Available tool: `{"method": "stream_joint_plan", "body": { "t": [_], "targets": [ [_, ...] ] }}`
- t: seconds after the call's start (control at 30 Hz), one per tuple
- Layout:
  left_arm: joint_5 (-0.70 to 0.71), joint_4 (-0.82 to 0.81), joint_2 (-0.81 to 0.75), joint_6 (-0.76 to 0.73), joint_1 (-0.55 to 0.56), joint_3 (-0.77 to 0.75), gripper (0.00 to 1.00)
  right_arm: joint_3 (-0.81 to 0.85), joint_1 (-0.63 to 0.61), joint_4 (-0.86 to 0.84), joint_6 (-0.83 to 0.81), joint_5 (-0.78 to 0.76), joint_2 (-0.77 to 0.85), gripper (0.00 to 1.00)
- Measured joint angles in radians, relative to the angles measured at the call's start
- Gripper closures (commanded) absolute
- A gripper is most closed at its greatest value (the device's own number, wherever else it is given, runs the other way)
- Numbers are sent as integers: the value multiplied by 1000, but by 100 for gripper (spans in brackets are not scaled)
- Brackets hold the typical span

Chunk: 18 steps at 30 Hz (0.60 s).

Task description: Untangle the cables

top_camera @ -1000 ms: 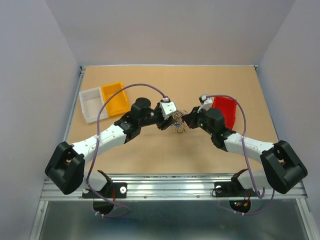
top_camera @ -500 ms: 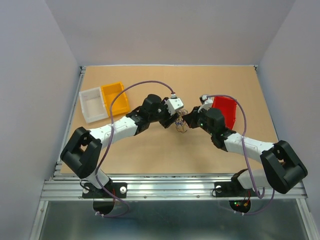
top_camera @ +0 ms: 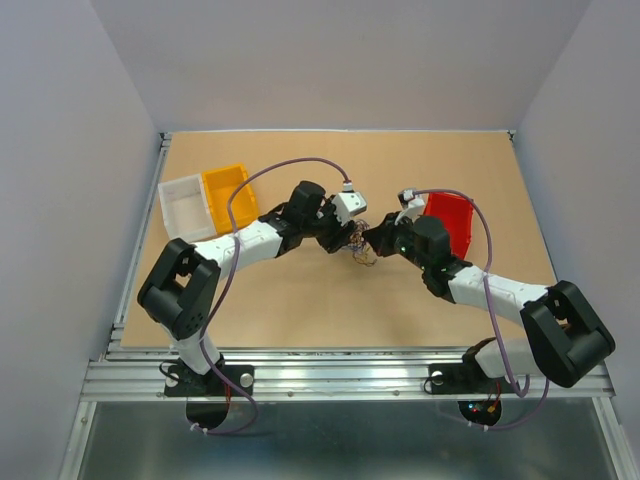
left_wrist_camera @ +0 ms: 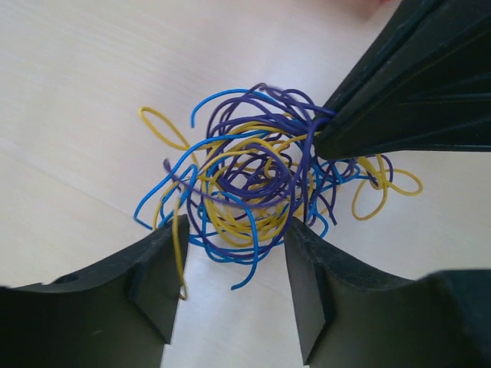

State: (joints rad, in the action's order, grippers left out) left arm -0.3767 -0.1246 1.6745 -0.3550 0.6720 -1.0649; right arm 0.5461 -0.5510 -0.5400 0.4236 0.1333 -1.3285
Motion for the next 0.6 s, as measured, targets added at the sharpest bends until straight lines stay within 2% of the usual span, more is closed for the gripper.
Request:
{"method": "stream_joint_plan", "body": {
  "t": [0.03,0.1,0.13,0.33,0.43,0.6],
  "targets": [
    [-18,8,2,-2,0,-3,57,0,0,-5,0,6,0,99],
    [-45,18,7,-5,-1,-13,79,0,0,-15,0,23,0,99],
    [-56,20,12,-8,-2,-19,100,0,0,-21,0,30,0,100],
    [-72,21,19,-10,-12,-30,100,0,0,-30,8,27,0,99],
    [-55,8,19,6,-36,-30,100,1,-1,-2,23,-33,10,99],
    [-65,-5,20,106,-179,-43,100,15,-8,176,85,-329,80,99]
  ]
}}
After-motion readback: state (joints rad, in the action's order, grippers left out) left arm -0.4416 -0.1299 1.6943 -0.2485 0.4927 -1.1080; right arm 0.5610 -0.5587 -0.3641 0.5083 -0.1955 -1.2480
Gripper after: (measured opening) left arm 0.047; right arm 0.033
